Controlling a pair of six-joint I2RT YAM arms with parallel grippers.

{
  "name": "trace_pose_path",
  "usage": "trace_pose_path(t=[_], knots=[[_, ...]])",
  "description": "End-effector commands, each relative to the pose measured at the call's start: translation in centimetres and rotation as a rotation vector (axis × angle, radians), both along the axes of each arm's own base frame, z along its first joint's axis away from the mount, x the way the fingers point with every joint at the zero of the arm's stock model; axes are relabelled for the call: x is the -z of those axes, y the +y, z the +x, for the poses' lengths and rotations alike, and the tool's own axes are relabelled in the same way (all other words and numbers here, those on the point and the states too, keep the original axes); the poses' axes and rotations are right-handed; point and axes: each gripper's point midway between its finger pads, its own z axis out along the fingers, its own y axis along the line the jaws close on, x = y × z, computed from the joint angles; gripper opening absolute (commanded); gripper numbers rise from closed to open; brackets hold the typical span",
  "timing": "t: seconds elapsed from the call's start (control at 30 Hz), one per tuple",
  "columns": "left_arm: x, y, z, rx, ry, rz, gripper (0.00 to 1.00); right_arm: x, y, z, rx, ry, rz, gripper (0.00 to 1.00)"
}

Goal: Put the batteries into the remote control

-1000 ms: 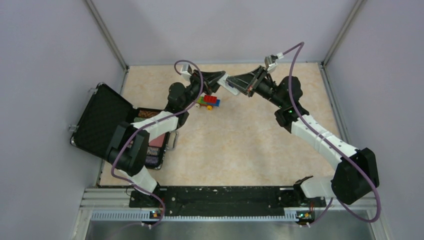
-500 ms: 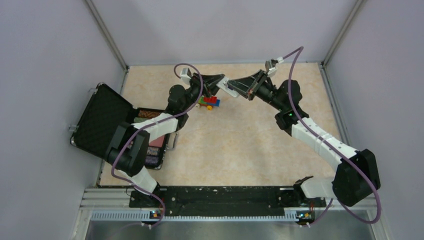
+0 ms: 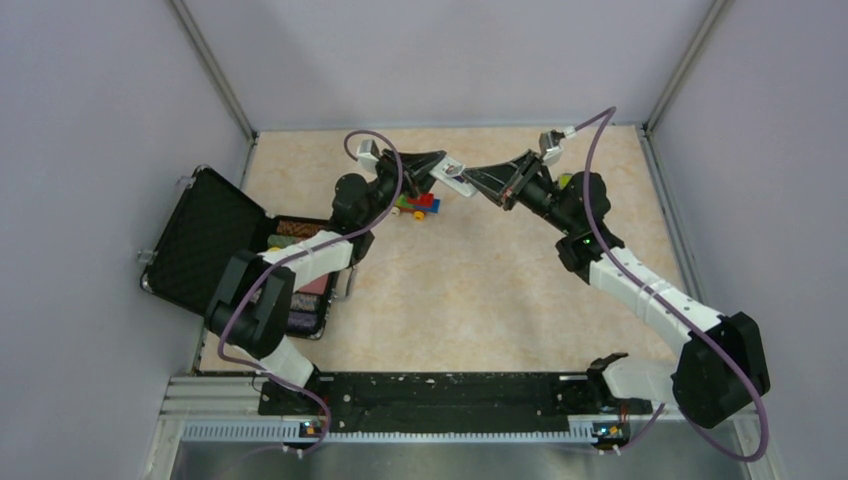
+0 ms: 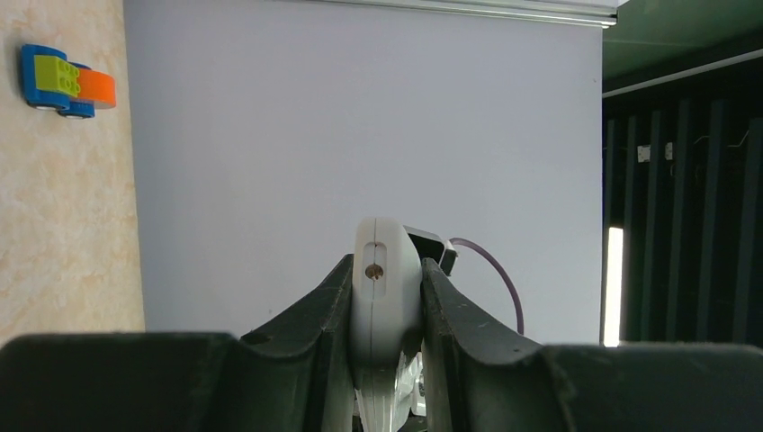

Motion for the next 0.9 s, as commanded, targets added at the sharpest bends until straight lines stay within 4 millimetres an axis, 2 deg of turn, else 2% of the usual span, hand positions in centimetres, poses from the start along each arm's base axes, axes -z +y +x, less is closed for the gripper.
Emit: trace_pose_path(t=[0.0,0.5,0.7,0.77,0.87], knots=[[-4.5,1.2,-1.4,-0.017,-0.113,-0.074,0.0,-0.7,-1.0,-0.3,0.038,-0.033,0.012,0.0],[-3.6,1.4,-1.3,-0.031,-0.076,-0.051,0.0,0.7,-2.0,-0.5,0.087,-0.019,-0.003,0.0],[-2.4,1.4,-1.1,-0.048,-0.064,-0.007,0.0,0.8,-2.0,-0.9,0.081,-0.017,-0.043,0.0],[-2.0,1.4,-1.0,-0.055,-0.066,0.014,0.0,0.8,-2.0,-1.3,0.073,-0.026,-0.049,0.07],[-1.4,1.3,-0.9,-0.066,-0.079,0.051,0.0,1.2,-2.4,-1.9,0.075,-0.032,-0.086,0.25]])
